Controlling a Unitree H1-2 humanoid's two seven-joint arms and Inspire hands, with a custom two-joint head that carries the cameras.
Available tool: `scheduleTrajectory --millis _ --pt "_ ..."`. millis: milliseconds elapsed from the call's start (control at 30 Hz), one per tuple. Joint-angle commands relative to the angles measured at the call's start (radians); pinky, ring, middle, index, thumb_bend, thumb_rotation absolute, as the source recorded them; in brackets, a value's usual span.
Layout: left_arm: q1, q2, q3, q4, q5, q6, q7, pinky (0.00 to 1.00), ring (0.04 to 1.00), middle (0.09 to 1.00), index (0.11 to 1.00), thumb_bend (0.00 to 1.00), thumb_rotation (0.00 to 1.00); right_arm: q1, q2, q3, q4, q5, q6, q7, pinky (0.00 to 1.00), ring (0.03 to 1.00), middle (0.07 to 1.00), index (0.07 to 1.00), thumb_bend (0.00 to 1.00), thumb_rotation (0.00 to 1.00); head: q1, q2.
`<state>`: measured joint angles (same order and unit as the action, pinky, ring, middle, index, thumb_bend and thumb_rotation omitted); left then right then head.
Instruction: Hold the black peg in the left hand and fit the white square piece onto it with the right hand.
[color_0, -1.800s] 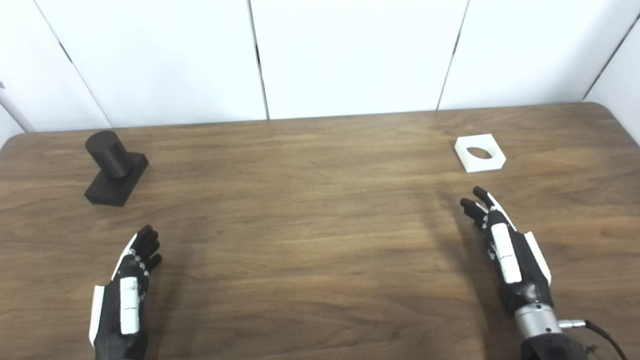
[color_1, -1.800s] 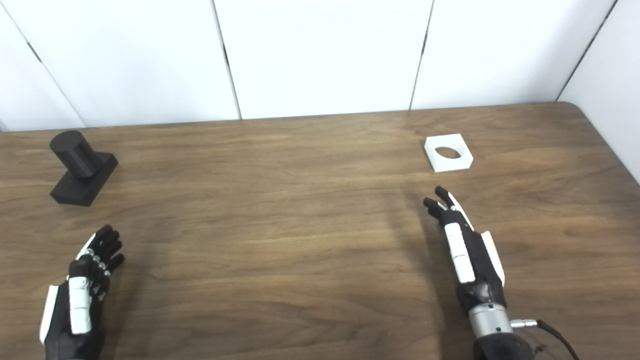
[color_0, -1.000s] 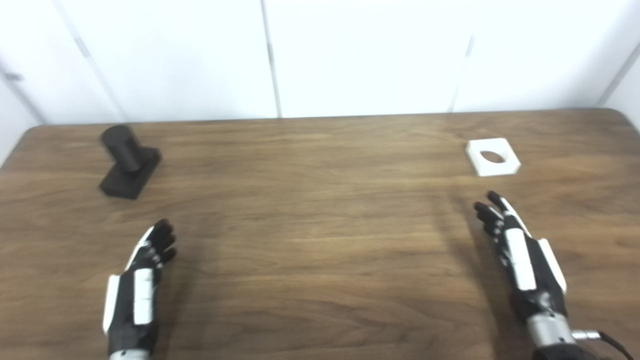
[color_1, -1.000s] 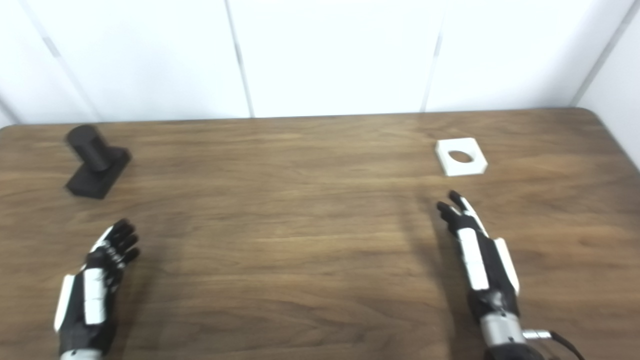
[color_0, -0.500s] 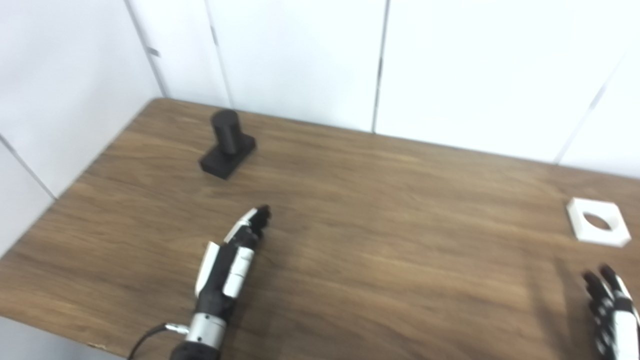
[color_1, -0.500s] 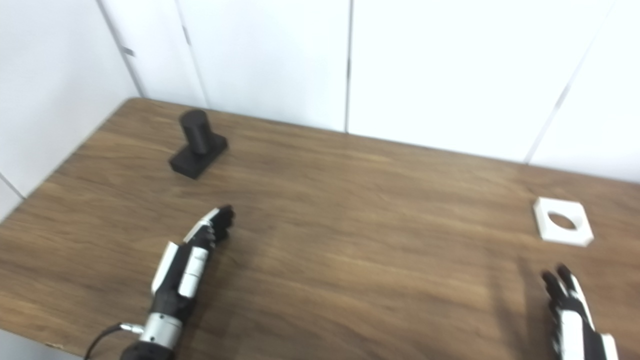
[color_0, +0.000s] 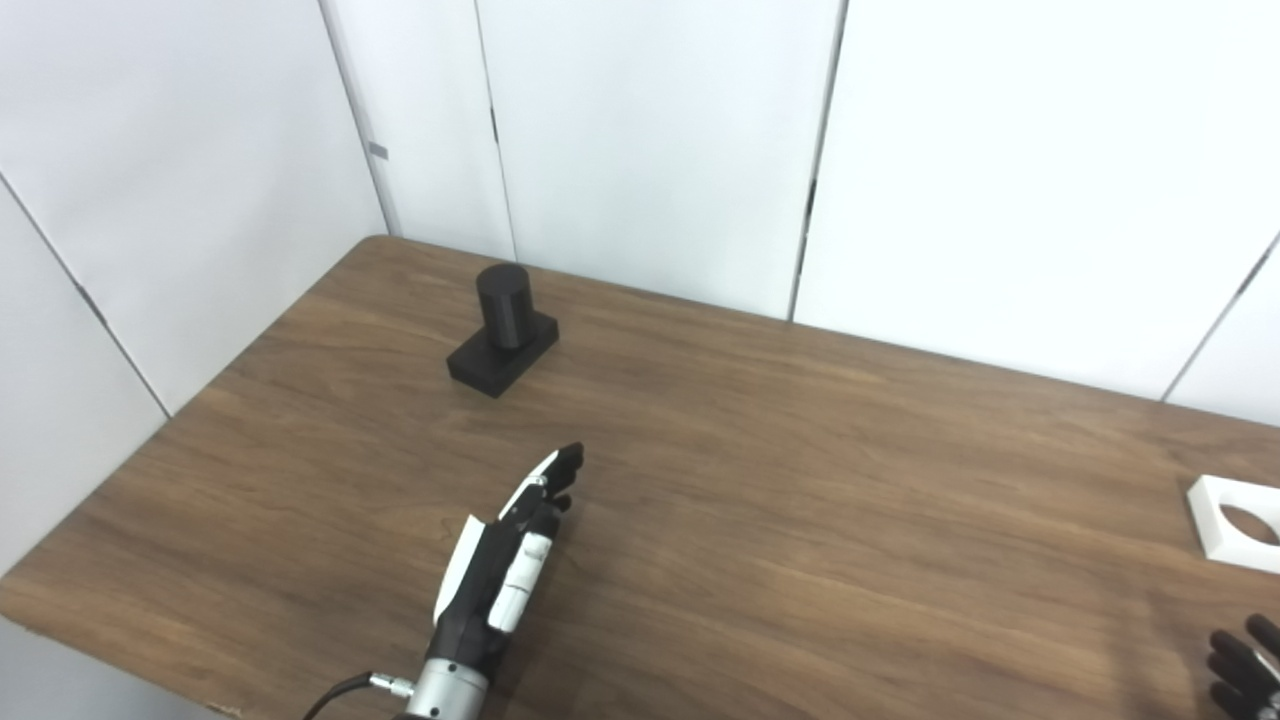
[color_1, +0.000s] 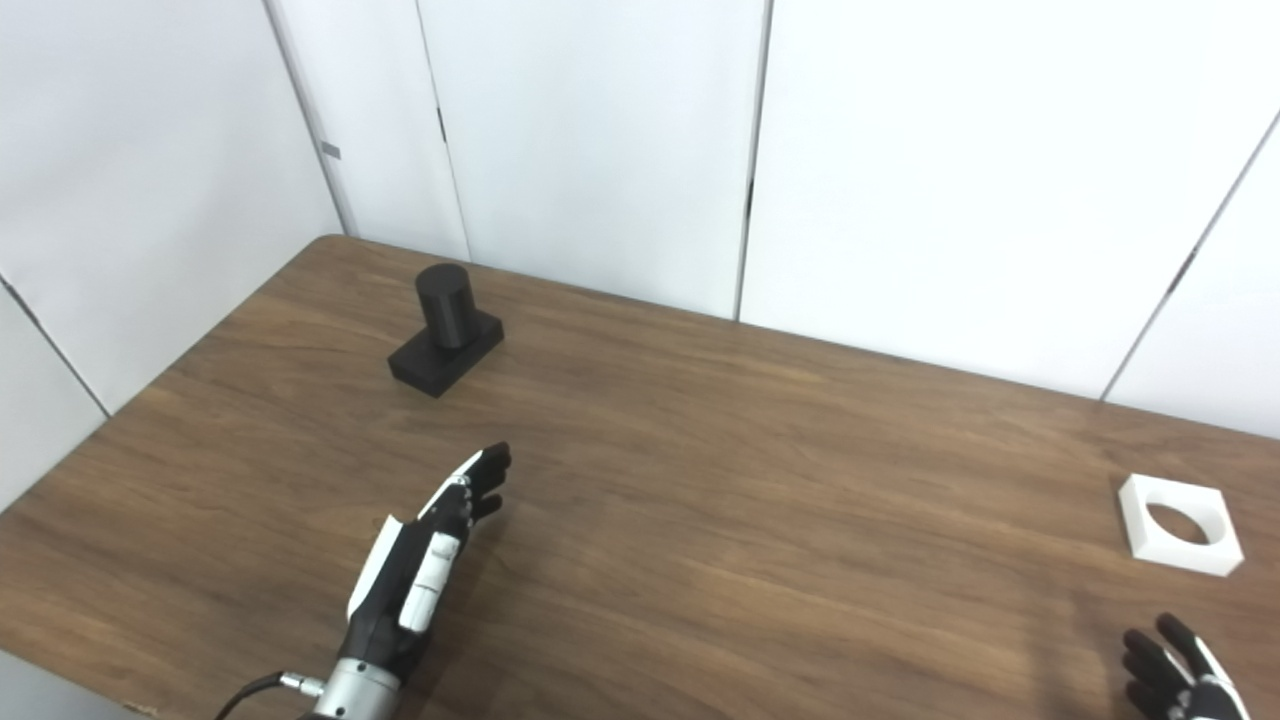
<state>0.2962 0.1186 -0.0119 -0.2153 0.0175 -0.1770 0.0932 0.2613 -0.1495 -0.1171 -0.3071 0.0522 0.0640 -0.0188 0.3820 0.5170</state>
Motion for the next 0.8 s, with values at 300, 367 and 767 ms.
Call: scheduleTrajectory --millis 300,367,767 --pt "0.009 -0.081 -0.028 0.050 0.013 -0.030 0.019 0.94 0.939 0.928 0.906 0.72 0.97 -0.005 -0.002 -0.004 -0.023 0.003 -0.006 0.008 0.76 0.804 0.780 0.820 0.53 1.00 0.005 -0.003" --pt "0.012 -0.080 -0.030 0.044 0.021 -0.028 0.019 0.94 0.945 0.933 0.911 0.72 0.96 -0.005 -0.003 -0.006 -0.025 0.009 -0.001 0.010 0.72 0.798 0.782 0.813 0.54 1.00 0.004 0.000" --pt "0.020 -0.083 -0.013 -0.020 0.141 0.017 0.083 0.87 0.915 0.916 0.904 0.60 0.74 0.004 0.009 0.003 -0.042 0.000 0.006 0.003 0.68 0.780 0.770 0.800 0.61 1.00 -0.006 0.001"
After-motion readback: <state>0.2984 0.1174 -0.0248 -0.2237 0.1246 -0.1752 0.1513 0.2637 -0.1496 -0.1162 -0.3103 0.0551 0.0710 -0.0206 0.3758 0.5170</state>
